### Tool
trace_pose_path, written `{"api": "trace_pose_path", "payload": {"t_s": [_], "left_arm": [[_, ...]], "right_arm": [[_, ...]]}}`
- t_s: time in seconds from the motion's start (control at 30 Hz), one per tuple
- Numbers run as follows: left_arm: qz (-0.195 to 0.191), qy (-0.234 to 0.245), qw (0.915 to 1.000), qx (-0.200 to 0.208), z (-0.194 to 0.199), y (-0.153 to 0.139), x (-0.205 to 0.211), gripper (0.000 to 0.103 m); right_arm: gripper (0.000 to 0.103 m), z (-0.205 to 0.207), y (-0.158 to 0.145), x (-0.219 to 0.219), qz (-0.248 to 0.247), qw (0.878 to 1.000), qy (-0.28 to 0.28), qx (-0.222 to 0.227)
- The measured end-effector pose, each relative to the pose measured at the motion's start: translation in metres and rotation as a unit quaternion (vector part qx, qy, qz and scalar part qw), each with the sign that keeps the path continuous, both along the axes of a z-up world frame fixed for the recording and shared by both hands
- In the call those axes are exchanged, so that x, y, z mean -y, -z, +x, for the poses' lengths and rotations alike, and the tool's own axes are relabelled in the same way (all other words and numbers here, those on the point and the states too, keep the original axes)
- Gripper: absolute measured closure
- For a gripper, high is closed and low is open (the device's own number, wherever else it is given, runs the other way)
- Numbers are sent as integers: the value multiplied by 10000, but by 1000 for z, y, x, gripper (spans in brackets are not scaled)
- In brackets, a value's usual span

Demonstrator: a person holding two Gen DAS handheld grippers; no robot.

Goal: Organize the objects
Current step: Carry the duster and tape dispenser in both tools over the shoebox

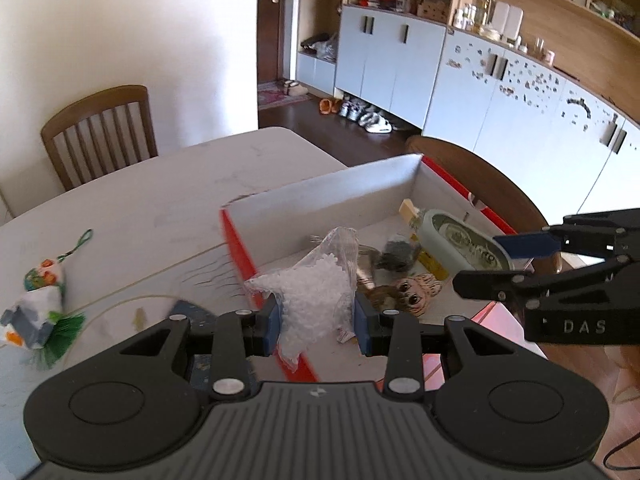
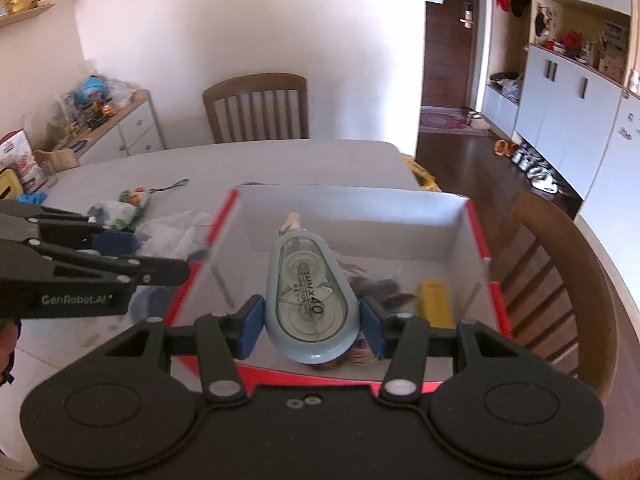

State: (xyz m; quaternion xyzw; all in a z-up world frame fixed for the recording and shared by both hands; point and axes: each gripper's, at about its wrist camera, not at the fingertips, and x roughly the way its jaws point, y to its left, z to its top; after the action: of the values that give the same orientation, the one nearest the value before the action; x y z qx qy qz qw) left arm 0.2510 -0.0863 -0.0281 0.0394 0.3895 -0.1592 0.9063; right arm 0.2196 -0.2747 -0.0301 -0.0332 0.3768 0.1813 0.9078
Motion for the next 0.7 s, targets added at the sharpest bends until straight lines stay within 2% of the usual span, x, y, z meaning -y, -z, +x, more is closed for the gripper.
{"api": "trace_pose_path", "payload": {"t_s": [0.27, 0.5, 0.7], "left_arm": [[223, 56, 9996, -152, 34, 13, 36, 67], [359, 78, 9989, -279, 71, 22, 61, 67], [494, 58, 9971, -569, 96, 43, 74, 67]], "right_arm": [[53, 26, 19, 29, -109, 9998, 156, -110], [53, 47, 38, 34, -222, 9993, 85, -277], [53, 58, 56, 28, -406, 9982, -85, -434]]}}
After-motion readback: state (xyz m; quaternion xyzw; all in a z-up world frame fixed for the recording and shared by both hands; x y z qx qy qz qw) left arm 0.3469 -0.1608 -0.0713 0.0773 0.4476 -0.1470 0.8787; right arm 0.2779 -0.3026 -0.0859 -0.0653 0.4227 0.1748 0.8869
